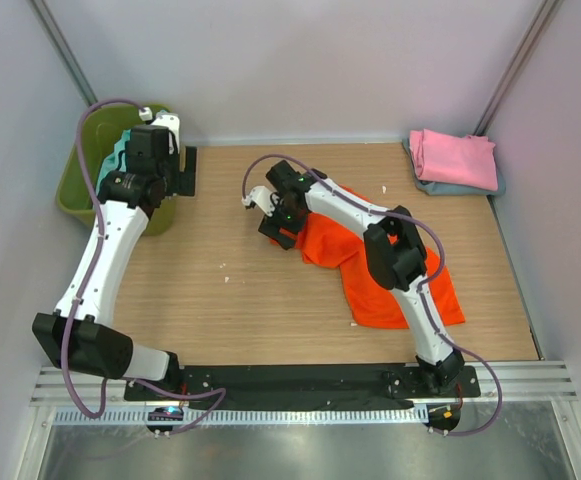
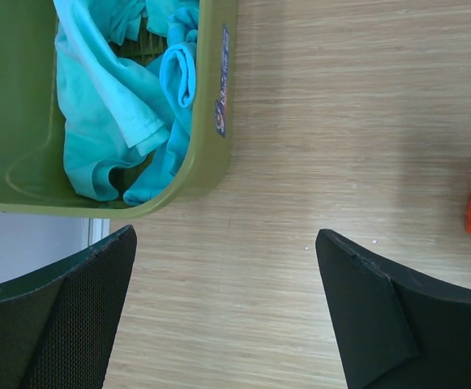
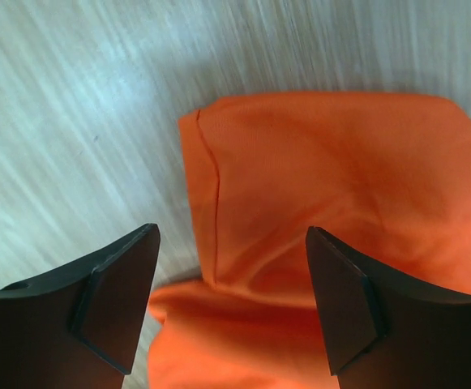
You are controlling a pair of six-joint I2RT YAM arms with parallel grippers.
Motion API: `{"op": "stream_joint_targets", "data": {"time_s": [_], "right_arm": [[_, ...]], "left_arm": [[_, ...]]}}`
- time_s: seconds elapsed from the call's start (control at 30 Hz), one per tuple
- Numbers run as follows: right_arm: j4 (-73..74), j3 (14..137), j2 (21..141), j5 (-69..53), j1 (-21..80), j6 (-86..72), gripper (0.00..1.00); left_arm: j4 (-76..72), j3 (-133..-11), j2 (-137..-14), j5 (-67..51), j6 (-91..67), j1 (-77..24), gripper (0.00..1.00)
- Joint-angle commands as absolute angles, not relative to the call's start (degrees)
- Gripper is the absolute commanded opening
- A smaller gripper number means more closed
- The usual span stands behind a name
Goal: Fold and stack the t-shirts
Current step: Flatten the tshirt out
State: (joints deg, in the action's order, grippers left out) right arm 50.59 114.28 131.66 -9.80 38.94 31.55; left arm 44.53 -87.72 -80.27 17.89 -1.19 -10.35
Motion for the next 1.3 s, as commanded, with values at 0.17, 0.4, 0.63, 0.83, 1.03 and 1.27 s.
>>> {"op": "stream_joint_targets", "data": {"time_s": [0.17, 0.4, 0.63, 0.83, 1.03, 1.27], "right_arm": [[47.8, 119.7, 137.1, -6.2, 39.2, 31.6, 0.39], [47.7, 124.4, 129.9, -4.7, 40.9, 32.4, 0.01], [38.7, 127.5, 115.3, -4.1, 41.9, 31.4, 0.01], [31.9, 130.3, 106.6, 5.6, 41.1, 31.2, 0.01], [32.7, 125.4, 96.3, 11.2, 36.7, 30.3, 0.01], [30.3, 95.7, 83.4, 16.8, 24.7, 32.6, 0.01]], "left_arm": [[43.4, -88.7, -78.2, 18.6, -2.8, -7.7, 0.92], [41.4, -86.6, -78.0, 19.5, -3.3, -6.2, 0.92], [38.7, -84.4, -79.9, 20.2, -4.7, -5.6, 0.93], [38.3, -86.1, -82.6, 19.1, -6.1, -5.6, 0.93], [38.3, -88.6, -85.4, 17.5, -7.4, -5.6, 0.92], [38.7, -90.8, -88.1, 15.1, -8.7, -5.5, 0.91]]}}
